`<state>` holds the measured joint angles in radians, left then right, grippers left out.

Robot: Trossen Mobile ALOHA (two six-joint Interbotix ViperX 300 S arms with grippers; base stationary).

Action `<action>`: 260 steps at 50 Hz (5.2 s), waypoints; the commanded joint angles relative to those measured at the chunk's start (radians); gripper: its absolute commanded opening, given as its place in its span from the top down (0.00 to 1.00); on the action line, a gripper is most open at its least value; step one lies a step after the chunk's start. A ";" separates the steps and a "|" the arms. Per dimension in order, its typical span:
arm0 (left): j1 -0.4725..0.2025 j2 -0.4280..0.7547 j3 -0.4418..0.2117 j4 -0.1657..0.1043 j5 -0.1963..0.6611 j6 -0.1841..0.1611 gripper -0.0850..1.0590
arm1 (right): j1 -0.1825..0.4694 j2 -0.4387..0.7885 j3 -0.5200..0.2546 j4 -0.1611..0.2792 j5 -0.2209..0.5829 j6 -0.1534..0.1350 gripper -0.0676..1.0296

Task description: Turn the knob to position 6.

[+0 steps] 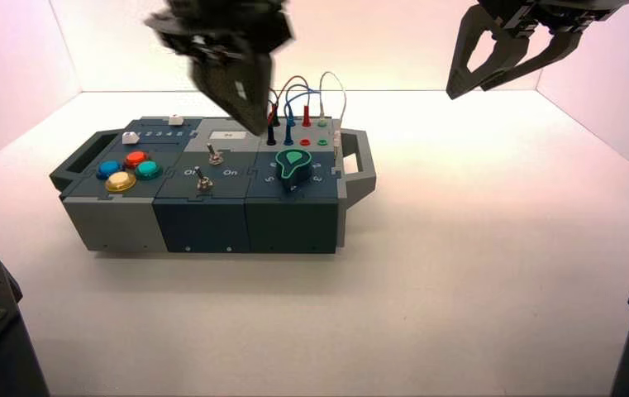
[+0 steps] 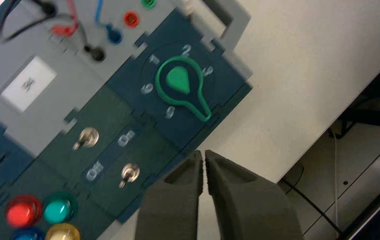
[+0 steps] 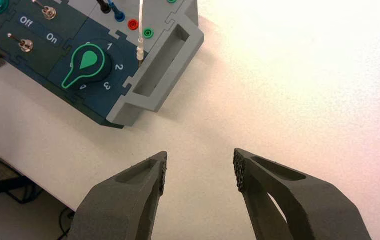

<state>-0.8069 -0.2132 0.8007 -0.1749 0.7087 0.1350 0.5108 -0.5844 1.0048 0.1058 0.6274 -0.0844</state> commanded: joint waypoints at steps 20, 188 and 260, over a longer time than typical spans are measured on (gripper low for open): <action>-0.046 0.199 -0.086 -0.005 -0.043 0.006 0.95 | 0.002 -0.009 -0.015 0.003 -0.002 -0.003 0.30; 0.130 0.267 -0.117 0.048 -0.069 0.006 0.95 | 0.002 -0.025 -0.015 0.003 0.000 -0.003 0.30; 0.160 0.265 -0.127 0.048 -0.055 0.005 0.95 | 0.002 -0.031 -0.015 0.003 0.000 -0.003 0.30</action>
<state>-0.6627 0.0966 0.6811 -0.1289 0.6473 0.1365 0.5123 -0.6090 1.0048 0.1058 0.6320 -0.0859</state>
